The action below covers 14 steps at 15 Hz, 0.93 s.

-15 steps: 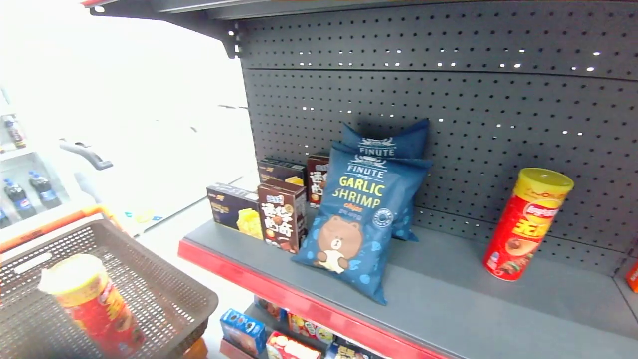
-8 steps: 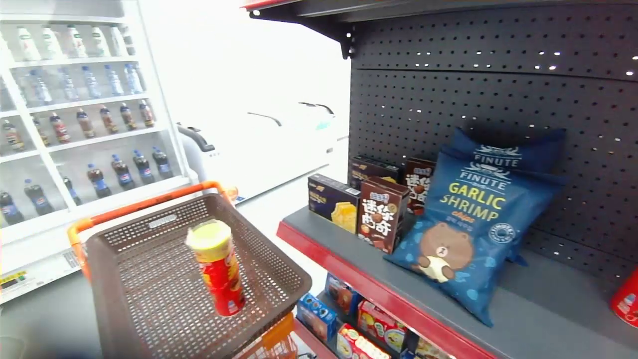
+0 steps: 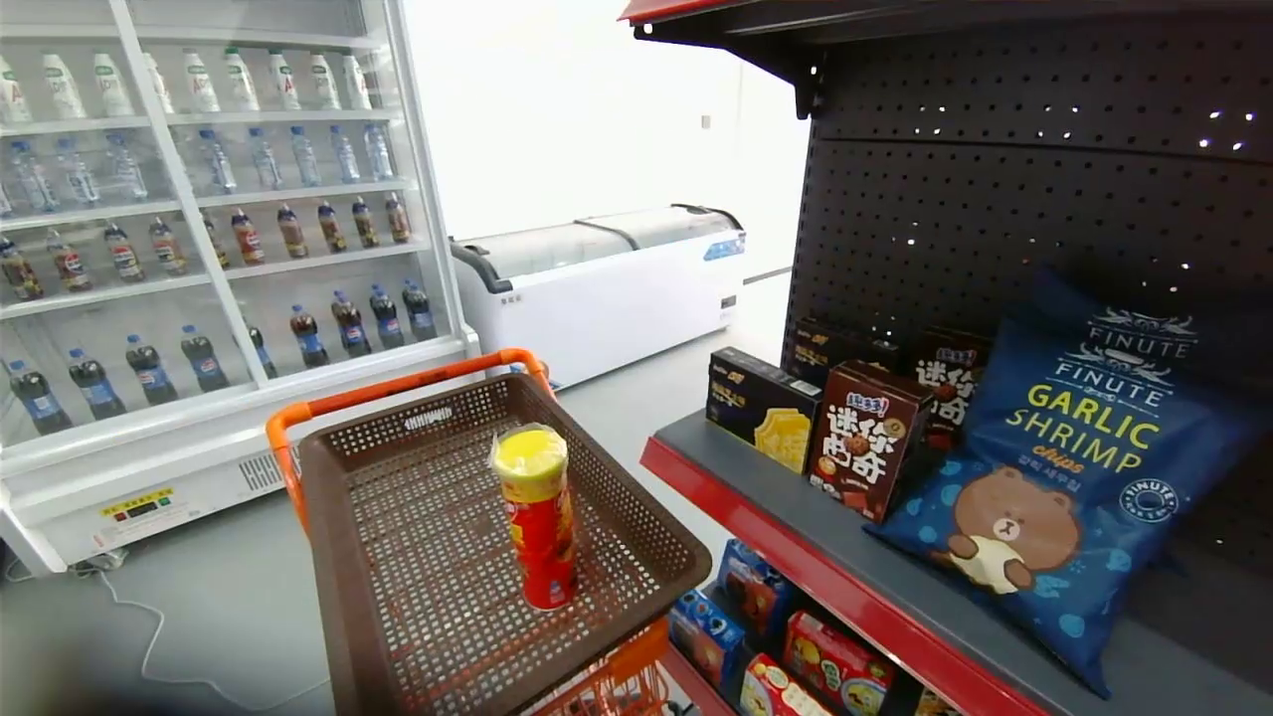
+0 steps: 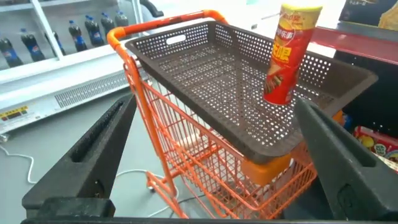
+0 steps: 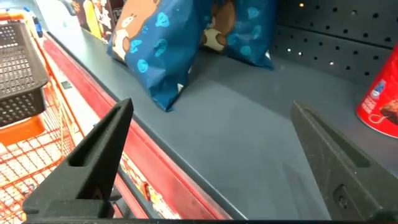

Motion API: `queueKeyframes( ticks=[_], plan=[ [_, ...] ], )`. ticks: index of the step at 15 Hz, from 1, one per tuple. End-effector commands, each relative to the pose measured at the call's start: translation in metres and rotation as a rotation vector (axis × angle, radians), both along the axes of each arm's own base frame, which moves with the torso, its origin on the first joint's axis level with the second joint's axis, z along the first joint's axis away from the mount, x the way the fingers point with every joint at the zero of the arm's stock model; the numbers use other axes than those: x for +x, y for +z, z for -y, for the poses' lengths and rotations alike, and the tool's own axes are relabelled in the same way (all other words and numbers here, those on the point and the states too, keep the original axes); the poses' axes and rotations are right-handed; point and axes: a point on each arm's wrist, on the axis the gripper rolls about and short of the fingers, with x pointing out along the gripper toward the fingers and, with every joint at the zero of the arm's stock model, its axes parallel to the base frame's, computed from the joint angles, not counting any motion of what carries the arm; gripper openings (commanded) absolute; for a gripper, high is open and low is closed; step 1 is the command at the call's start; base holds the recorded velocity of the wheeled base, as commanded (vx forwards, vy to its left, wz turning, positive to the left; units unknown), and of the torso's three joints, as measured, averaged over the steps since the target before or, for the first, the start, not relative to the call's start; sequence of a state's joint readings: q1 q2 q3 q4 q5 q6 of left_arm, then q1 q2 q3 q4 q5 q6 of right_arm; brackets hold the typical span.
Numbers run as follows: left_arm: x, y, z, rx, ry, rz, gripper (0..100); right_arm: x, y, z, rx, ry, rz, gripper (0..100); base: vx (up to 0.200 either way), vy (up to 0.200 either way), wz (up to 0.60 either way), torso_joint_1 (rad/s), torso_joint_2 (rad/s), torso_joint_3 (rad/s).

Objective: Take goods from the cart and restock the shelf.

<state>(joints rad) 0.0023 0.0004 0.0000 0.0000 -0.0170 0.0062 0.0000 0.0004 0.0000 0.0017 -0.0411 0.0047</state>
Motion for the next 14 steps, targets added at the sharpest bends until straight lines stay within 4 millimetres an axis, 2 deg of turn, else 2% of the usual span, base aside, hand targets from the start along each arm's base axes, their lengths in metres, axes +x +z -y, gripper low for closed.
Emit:
queueKeyframes(
  ticks=[1,3,4,5,7,8,9,10,12,14],
  plan=[
    [0.0,0.0,0.0,0.002,0.001,0.0,100,0.0,0.0,0.0,0.0,0.001,0.001,100,0.0,0.0,0.0,0.0,0.0,0.0],
    [-0.001,0.004,0.0,0.012,-0.011,0.013,100,0.0,0.0,0.0,0.0,0.0,0.001,100,0.0,0.0,0.0,0.0,0.0,0.0],
    [-0.003,0.027,0.001,0.094,-0.085,0.032,100,0.0,0.0,0.0,0.0,0.001,0.001,100,0.0,0.0,0.0,0.0,0.0,0.0],
    [0.008,0.049,0.002,0.145,-0.169,-0.049,100,0.0,0.0,0.0,0.0,0.0,0.001,100,0.0,0.0,0.0,0.0,0.0,0.0],
    [0.03,0.088,0.003,0.139,-0.176,-0.126,100,0.0,0.0,0.0,0.0,0.0,0.001,100,0.0,0.0,0.0,0.0,0.0,0.0],
    [0.052,0.107,0.004,0.132,-0.18,-0.184,100,0.0,0.0,0.0,0.0,0.0,0.001,100,0.0,0.0,0.0,0.0,0.0,0.0],
    [0.061,0.115,0.004,0.128,-0.18,-0.199,100,0.0,0.0,0.0,0.0,0.001,0.001,100,0.0,0.0,0.0,0.0,0.0,0.0],
    [0.086,0.128,0.005,0.122,-0.19,-0.258,100,0.0,0.0,0.0,0.0,0.0,0.001,100,0.0,0.0,0.0,0.0,0.0,0.0],
    [0.114,0.13,0.009,0.132,-0.228,-0.33,100,0.0,0.0,0.0,0.0,0.0,0.001,100,0.0,0.0,0.0,0.0,0.0,0.0],
    [0.132,0.125,0.016,0.161,-0.293,-0.349,100,0.0,0.0,0.0,0.0,0.0,0.001,100,0.0,0.0,0.0,0.0,0.0,0.0]
  ],
)
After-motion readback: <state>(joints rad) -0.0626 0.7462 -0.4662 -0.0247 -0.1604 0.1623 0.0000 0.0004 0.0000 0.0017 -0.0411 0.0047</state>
